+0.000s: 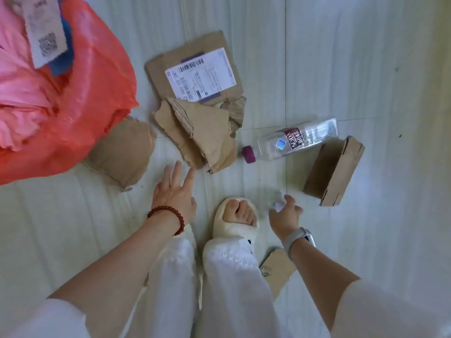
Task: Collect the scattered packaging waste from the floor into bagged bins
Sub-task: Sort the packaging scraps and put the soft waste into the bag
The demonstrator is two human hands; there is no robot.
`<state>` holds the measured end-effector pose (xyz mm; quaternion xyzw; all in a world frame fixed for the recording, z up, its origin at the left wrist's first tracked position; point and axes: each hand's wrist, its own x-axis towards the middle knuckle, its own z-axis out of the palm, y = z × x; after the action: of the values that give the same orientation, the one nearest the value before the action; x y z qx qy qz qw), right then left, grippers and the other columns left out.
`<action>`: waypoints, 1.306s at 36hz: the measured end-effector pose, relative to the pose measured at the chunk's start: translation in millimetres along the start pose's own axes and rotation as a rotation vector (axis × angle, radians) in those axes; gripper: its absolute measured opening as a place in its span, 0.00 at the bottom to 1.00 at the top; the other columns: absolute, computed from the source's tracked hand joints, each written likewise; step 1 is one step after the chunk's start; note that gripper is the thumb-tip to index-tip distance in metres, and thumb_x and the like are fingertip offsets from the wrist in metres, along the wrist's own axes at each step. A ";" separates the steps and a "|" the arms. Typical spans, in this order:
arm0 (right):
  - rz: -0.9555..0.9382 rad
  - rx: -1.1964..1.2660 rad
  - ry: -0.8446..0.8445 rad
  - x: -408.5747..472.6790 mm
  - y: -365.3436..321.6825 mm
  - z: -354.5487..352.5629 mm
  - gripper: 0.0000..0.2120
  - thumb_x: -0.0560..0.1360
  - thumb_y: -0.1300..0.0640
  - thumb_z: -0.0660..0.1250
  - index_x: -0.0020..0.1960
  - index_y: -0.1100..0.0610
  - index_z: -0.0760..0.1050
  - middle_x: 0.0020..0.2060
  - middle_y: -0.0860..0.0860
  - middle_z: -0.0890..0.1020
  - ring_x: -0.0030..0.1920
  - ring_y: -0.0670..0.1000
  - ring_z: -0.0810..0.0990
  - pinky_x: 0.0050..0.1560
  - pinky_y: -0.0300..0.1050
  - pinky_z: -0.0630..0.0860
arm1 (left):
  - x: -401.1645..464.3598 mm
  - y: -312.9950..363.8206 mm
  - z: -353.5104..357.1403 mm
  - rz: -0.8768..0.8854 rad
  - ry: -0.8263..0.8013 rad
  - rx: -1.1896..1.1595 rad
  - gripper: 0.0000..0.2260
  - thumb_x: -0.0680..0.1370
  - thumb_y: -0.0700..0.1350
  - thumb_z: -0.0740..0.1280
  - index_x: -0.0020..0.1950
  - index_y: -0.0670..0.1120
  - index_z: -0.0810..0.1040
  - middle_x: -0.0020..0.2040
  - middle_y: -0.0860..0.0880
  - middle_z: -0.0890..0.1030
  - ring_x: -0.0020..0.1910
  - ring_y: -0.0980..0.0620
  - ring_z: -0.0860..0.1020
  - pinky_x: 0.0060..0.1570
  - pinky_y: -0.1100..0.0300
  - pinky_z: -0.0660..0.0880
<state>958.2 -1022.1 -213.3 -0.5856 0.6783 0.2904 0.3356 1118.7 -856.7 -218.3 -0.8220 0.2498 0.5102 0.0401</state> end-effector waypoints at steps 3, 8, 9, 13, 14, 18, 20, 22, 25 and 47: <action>0.067 0.114 0.163 24.1 3.6 21.7 0.17 0.74 0.68 0.56 0.62 0.62 0.65 0.63 0.61 0.64 0.45 0.62 0.72 0.47 0.45 0.67 | 19.6 -7.3 27.1 -0.009 0.063 0.102 0.34 0.78 0.51 0.57 0.74 0.55 0.37 0.73 0.46 0.30 0.72 0.41 0.33 0.72 0.46 0.47; -0.008 0.111 0.172 28.6 6.8 27.6 0.12 0.75 0.68 0.54 0.54 0.65 0.74 0.58 0.62 0.71 0.50 0.63 0.74 0.48 0.42 0.66 | 18.8 -8.3 38.9 0.001 0.148 0.170 0.37 0.76 0.54 0.58 0.74 0.54 0.35 0.73 0.45 0.30 0.72 0.40 0.33 0.72 0.44 0.45; -0.038 0.114 0.161 22.8 4.3 24.0 0.12 0.76 0.67 0.55 0.55 0.65 0.74 0.57 0.62 0.74 0.52 0.61 0.74 0.48 0.41 0.66 | 16.6 -8.3 34.3 0.001 0.134 0.150 0.35 0.77 0.53 0.58 0.75 0.53 0.37 0.74 0.45 0.31 0.73 0.41 0.34 0.72 0.45 0.45; -0.191 0.126 0.075 -19.9 -24.8 4.0 0.12 0.77 0.64 0.57 0.58 0.63 0.73 0.54 0.58 0.78 0.50 0.53 0.75 0.46 0.35 0.65 | -6.7 -7.2 -1.8 -0.036 0.094 0.009 0.29 0.78 0.49 0.56 0.76 0.50 0.45 0.76 0.46 0.40 0.75 0.45 0.39 0.73 0.47 0.49; -0.235 0.145 0.050 -34.0 -36.9 -1.2 0.11 0.77 0.64 0.58 0.57 0.62 0.74 0.53 0.57 0.79 0.48 0.51 0.74 0.44 0.32 0.64 | -16.6 -5.6 -14.1 -0.046 0.105 -0.030 0.28 0.79 0.48 0.56 0.75 0.50 0.47 0.76 0.45 0.42 0.75 0.45 0.41 0.72 0.47 0.50; -0.407 0.288 -0.029 -99.2 -100.5 -22.4 0.08 0.75 0.64 0.60 0.50 0.58 0.77 0.45 0.56 0.81 0.45 0.54 0.79 0.44 0.39 0.72 | -65.1 3.3 -68.6 -0.029 0.211 -0.143 0.23 0.78 0.45 0.57 0.73 0.48 0.57 0.75 0.45 0.51 0.74 0.46 0.50 0.69 0.50 0.55; -0.487 0.357 -0.070 -136.2 -139.3 -33.0 0.07 0.74 0.64 0.61 0.45 0.54 0.76 0.41 0.54 0.81 0.44 0.56 0.80 0.48 0.48 0.77 | -90.5 4.3 -94.8 -0.014 0.264 -0.180 0.23 0.78 0.45 0.58 0.72 0.48 0.59 0.74 0.46 0.55 0.73 0.47 0.53 0.68 0.52 0.57; -0.588 0.409 -0.112 -173.6 -177.0 -42.4 0.07 0.74 0.64 0.62 0.43 0.53 0.75 0.37 0.51 0.79 0.41 0.52 0.79 0.46 0.46 0.77 | -114.5 0.8 -117.7 0.000 0.316 -0.204 0.23 0.77 0.43 0.59 0.72 0.48 0.61 0.73 0.46 0.58 0.72 0.48 0.56 0.67 0.52 0.60; -0.713 0.412 -0.190 -227.3 -226.5 -56.7 0.06 0.75 0.64 0.62 0.45 0.56 0.76 0.35 0.49 0.79 0.39 0.49 0.79 0.42 0.41 0.76 | -151.2 -9.9 -151.4 -0.029 0.372 -0.244 0.23 0.77 0.43 0.59 0.72 0.48 0.61 0.72 0.46 0.60 0.71 0.47 0.58 0.64 0.52 0.63; -0.452 0.246 -0.553 -518.2 -366.1 -156.7 0.11 0.78 0.65 0.55 0.43 0.57 0.73 0.32 0.54 0.78 0.32 0.51 0.76 0.30 0.39 0.73 | -425.9 -135.1 -386.8 -0.301 0.759 -0.967 0.16 0.77 0.40 0.62 0.65 0.44 0.72 0.63 0.44 0.74 0.60 0.45 0.74 0.60 0.57 0.68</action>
<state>1348.3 -887.9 293.5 -0.5752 0.4455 0.2724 0.6297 1345.3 -705.5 306.2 -0.8971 -0.1305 0.2269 -0.3561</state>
